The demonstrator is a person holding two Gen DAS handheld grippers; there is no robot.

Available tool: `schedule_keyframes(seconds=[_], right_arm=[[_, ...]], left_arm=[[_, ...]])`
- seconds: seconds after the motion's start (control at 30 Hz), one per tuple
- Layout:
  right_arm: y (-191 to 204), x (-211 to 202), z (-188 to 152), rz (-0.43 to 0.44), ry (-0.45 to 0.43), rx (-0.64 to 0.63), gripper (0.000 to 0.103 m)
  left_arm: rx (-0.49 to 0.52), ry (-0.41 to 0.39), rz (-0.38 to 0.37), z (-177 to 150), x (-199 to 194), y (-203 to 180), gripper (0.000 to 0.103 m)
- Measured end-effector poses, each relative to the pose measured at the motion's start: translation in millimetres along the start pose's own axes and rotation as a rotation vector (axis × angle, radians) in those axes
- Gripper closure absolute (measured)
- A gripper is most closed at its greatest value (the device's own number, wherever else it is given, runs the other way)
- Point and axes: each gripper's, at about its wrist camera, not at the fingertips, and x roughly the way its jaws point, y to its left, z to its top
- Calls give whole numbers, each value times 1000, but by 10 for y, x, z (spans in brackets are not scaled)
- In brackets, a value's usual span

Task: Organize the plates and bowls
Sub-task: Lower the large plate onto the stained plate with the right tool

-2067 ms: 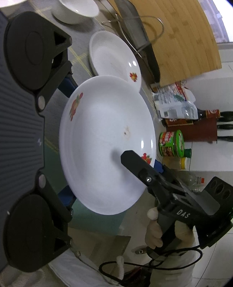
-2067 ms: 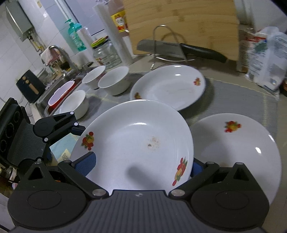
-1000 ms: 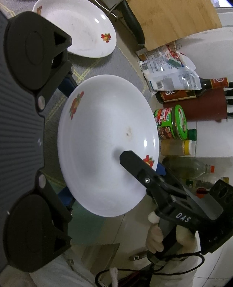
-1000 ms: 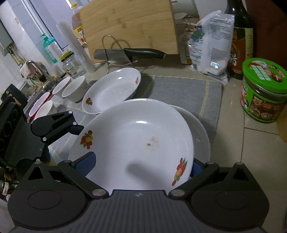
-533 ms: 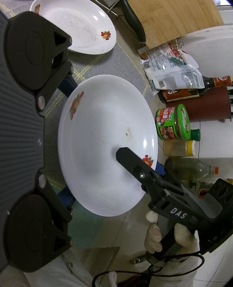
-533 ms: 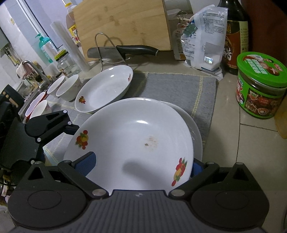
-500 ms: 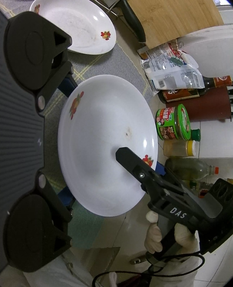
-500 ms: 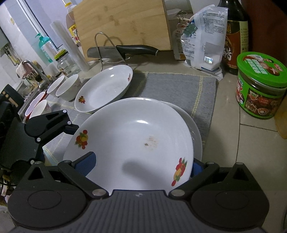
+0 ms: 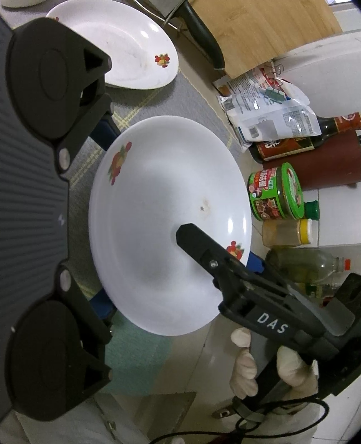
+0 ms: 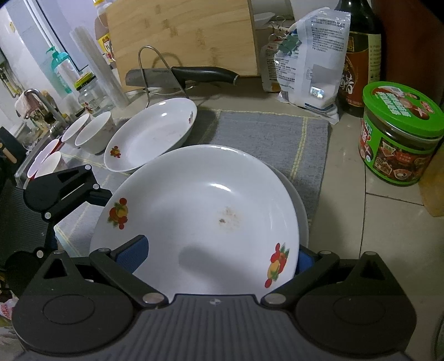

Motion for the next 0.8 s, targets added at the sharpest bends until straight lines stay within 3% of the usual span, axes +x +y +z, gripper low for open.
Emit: schedule_keyframes(seconds=[0.3, 0.8], right_arm=[[15, 8, 5, -12, 4, 3, 0], [60, -21, 3, -47, 12, 7, 0]], left_arm=[[-55, 50, 2, 9, 9, 61, 1], [-30, 63, 40, 13, 31, 33, 2]])
